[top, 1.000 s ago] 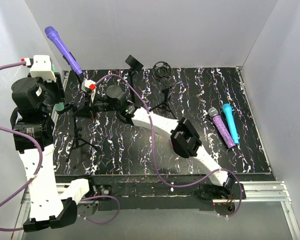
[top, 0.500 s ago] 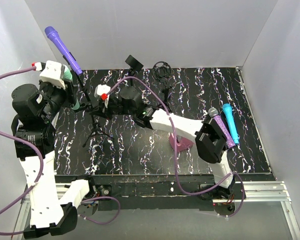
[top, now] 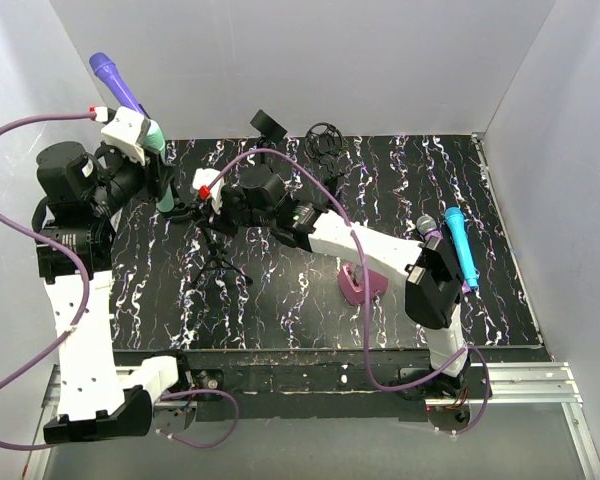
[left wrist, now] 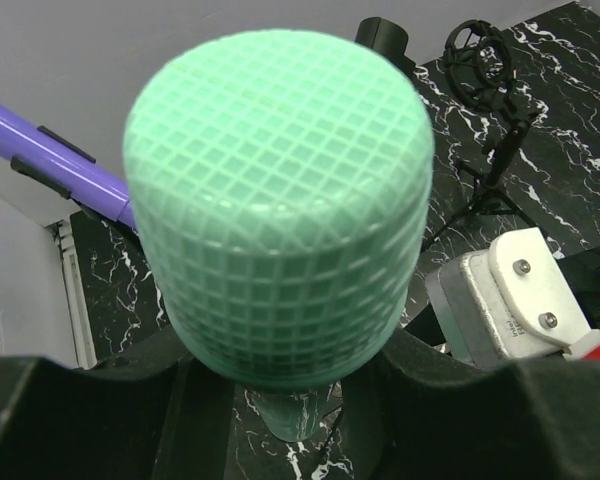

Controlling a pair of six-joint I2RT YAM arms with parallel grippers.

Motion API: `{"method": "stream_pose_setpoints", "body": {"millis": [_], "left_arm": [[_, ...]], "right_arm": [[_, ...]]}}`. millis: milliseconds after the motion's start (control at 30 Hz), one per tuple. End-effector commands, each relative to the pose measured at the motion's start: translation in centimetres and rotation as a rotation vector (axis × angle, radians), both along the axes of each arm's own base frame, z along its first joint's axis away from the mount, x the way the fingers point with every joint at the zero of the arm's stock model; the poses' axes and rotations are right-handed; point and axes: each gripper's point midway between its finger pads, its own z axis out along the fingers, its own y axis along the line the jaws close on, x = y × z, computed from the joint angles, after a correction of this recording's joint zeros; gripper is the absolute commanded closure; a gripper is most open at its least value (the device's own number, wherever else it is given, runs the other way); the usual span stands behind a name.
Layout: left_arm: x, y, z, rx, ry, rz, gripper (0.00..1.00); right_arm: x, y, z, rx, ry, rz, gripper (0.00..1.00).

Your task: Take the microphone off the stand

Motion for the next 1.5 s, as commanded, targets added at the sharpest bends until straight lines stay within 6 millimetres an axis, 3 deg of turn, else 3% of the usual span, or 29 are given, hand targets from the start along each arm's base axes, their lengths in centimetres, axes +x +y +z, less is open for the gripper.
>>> {"method": "stream_pose_setpoints", "body": {"millis": [0,67,267,400,567,600,700,867,1000,1233,1367,1467], "left_arm": [[0.6,-0.1,2.6,0.076,-0.107,-0.037,1.0],[0.9,-0.3,3.5,0.062,-0.126,-0.046,1.0],[0.4,-2.2,9.2,-0.085,-0.227,-0.112,1.0],[0.3,-3.2,11.7,-0.246,-0.218,-0.127,1.0],[-0.3,-3.3,14.4,-0.278,-0.271,-0.129,1.0],[-0.5,-3.2,15.0,-0.273,-0.29,-0.123,1.0],[-1.1,-2.7,16.1,-0.224,-0.342,-0.105,1.0],[-1.9,-2.3,16.0,-0.181,-0.368,-0.079,1.0],[-2.6,-2.1,15.9,-0.157,-0.384,-0.073,1.0],[-3.6,-3.2,14.4,-0.236,-0.312,-0.111,1.0],[-4.1,-4.6,13.1,-0.29,-0.244,-0.189,1.0],[-4.3,-5.7,12.2,-0.346,-0.183,-0.247,1.0]], "right_arm": [[-1.4,-0.7,0.5,-0.058,-0.036,0.058,0.99],[-1.3,-1.0,-0.3,-0.08,-0.022,0.05,0.99],[-0.5,-1.7,-1.6,-0.085,0.032,0.035,0.99],[-0.2,-1.8,-1.7,-0.078,0.044,0.037,0.99],[-0.2,-2.1,-1.4,-0.065,0.081,0.038,0.99],[-0.3,-2.3,-0.9,-0.057,0.09,0.045,0.89],[-0.6,-2.8,0.8,-0.028,0.107,0.055,0.58],[-1.4,-4.2,4.0,0.004,0.112,0.064,0.37],[-1.9,-6.3,7.0,0.019,0.115,0.05,0.32],[-4.0,-10.6,16.5,0.202,0.069,0.061,0.28],[-5.1,-11.0,20.9,0.32,0.049,0.09,0.26],[-5.0,-9.8,22.7,0.357,0.037,0.109,0.25]]}}
